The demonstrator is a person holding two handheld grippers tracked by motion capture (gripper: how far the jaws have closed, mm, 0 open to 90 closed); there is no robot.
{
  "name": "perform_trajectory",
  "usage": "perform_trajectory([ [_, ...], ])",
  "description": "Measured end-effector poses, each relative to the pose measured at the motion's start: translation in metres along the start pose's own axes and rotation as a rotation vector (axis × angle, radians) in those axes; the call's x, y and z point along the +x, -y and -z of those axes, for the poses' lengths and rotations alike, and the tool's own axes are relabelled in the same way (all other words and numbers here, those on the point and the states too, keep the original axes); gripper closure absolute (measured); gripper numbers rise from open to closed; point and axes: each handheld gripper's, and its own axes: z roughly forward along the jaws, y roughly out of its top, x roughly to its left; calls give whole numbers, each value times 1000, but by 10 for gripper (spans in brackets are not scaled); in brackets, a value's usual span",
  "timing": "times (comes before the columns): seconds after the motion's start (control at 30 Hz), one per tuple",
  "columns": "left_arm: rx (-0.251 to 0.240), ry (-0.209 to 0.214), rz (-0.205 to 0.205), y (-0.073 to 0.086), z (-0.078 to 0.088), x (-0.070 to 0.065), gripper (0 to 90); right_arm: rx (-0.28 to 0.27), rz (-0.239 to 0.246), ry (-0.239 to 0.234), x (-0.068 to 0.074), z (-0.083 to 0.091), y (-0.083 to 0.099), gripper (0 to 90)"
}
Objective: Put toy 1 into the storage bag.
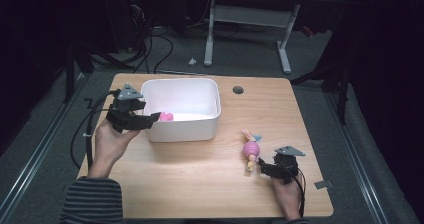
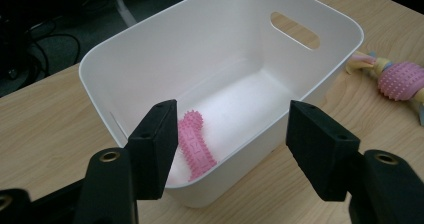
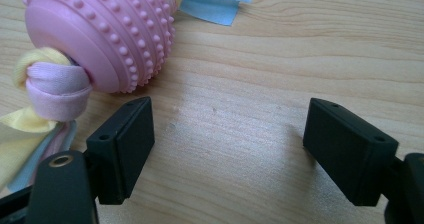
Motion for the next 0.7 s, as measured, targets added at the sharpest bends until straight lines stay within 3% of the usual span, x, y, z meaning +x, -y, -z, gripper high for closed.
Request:
perform_trajectory([
  [0.43,-46,-6,25,23,13,-4,376,0,0,0,0,0,0,203],
  [0.7,-67,-4,65,42,20,-2,375,0,-2,0,0,0,0,204],
])
